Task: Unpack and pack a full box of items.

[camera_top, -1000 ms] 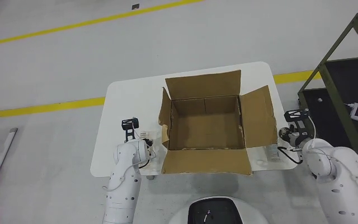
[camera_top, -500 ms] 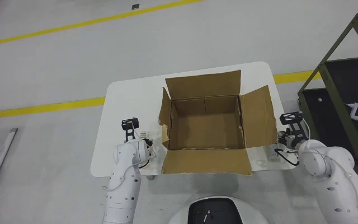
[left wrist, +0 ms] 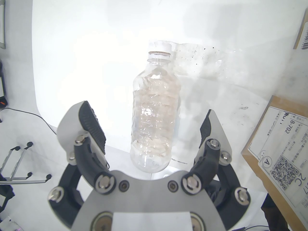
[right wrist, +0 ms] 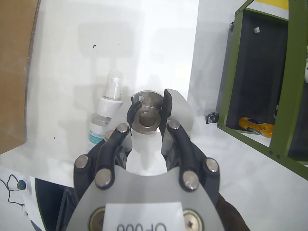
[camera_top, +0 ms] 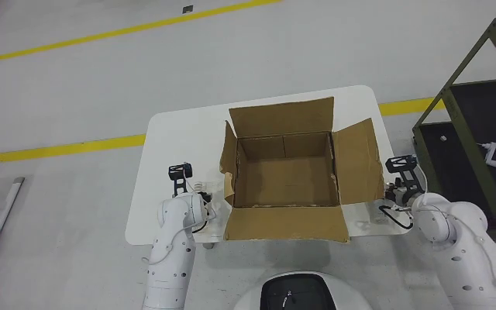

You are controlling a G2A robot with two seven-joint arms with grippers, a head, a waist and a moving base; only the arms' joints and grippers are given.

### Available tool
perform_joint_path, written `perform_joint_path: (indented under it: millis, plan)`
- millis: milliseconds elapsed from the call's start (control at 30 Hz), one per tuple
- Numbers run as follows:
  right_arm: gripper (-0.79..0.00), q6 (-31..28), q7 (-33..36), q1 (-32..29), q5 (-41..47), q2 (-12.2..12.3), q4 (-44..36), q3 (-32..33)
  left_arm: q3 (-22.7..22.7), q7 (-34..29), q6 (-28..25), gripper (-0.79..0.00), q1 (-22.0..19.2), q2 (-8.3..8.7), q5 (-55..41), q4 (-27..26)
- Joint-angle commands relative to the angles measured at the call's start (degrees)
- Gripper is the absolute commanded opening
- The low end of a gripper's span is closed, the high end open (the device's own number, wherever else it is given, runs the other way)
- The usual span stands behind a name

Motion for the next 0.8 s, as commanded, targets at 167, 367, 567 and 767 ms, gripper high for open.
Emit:
perform_joint_path:
  millis: [167, 367, 567, 767]
  plan:
    - [-0.332, 0.4, -0.2, -0.1, 1.0, 0.3, -0.4, -0.1, 0.0, 0.0, 0.0, 0.000, 0.0, 0.00, 0.0, 0.0]
    - [-0.477, 1.0, -13.0, -1.6, 6.7, 0.4, -7.6, 3.4, 0.0, 0.0, 0.0, 0.000, 0.0, 0.00, 0.0, 0.0]
    - [-0.785, -0.7, -39.3, -4.7, 4.2, 0.4, -12.3, 5.0, 0.0, 0.0, 0.0, 0.000, 0.0, 0.00, 0.0, 0.0]
    - [-0.785, 1.9, -50.7, -6.0, 0.1, 0.2, -15.6, 3.0, 0.0, 0.0, 0.0, 0.000, 0.0, 0.00, 0.0, 0.0]
